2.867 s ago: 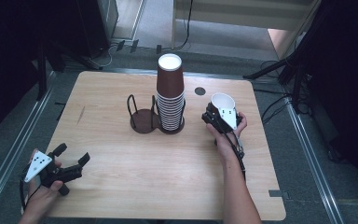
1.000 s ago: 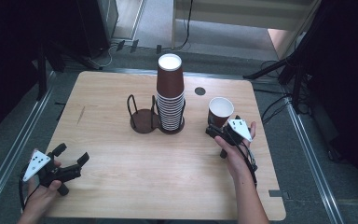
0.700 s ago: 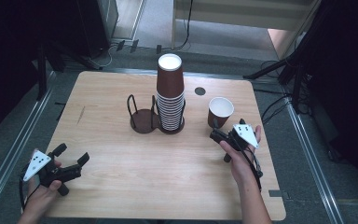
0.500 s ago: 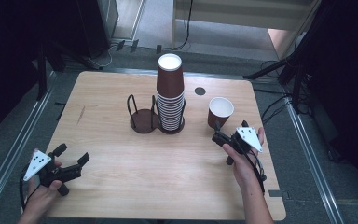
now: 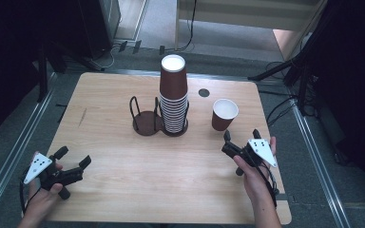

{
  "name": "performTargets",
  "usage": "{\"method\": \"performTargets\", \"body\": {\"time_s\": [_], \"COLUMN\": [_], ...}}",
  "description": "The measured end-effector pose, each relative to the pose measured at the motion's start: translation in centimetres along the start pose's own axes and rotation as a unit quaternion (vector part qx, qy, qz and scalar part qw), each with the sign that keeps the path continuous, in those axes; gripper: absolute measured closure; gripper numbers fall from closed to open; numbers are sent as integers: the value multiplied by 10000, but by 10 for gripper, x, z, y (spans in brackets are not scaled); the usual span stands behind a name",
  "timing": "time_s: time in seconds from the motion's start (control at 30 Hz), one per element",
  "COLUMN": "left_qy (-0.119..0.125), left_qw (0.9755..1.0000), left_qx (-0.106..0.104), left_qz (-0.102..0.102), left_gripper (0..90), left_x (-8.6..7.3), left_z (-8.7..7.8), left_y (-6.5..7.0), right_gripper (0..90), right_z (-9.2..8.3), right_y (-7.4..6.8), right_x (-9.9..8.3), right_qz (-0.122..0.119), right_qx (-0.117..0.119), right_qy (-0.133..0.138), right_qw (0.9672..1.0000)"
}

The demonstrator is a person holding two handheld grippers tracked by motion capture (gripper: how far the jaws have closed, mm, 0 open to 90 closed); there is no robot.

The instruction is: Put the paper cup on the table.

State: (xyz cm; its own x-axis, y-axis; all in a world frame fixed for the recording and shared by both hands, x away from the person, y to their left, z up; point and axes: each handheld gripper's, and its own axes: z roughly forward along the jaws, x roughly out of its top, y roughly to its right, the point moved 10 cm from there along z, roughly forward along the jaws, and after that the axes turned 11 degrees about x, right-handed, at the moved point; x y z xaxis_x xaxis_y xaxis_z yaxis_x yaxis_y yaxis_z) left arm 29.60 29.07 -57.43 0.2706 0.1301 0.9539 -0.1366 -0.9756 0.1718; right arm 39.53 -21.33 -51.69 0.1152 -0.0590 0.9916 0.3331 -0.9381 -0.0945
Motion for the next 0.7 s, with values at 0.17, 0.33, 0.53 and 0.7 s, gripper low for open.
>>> {"method": "performTargets", "body": {"time_s": [0.17, 0.33, 0.53, 0.7], "left_qy": [-2, 0, -11, -15], "left_qw": [10000, 10000, 10000, 10000], "left_qx": [0, 10, 12, 21], "left_qz": [-6, -9, -10, -16], "left_gripper": [0, 0, 0, 0], "left_x": [0, 0, 0, 0], "left_z": [0, 0, 0, 0], "left_y": [0, -1, -1, -1], "right_gripper": [0, 0, 0, 0], "right_z": [-10, -18, -33, -45], "right_y": [5, 9, 15, 26], "right_x": [-3, -8, -13, -21], "right_qz": [-32, -176, -160, -141], "right_qx": [-24, -23, -42, -144], "right_qy": [3, -82, -82, -134], "right_qw": [10000, 9998, 9998, 9997]}}
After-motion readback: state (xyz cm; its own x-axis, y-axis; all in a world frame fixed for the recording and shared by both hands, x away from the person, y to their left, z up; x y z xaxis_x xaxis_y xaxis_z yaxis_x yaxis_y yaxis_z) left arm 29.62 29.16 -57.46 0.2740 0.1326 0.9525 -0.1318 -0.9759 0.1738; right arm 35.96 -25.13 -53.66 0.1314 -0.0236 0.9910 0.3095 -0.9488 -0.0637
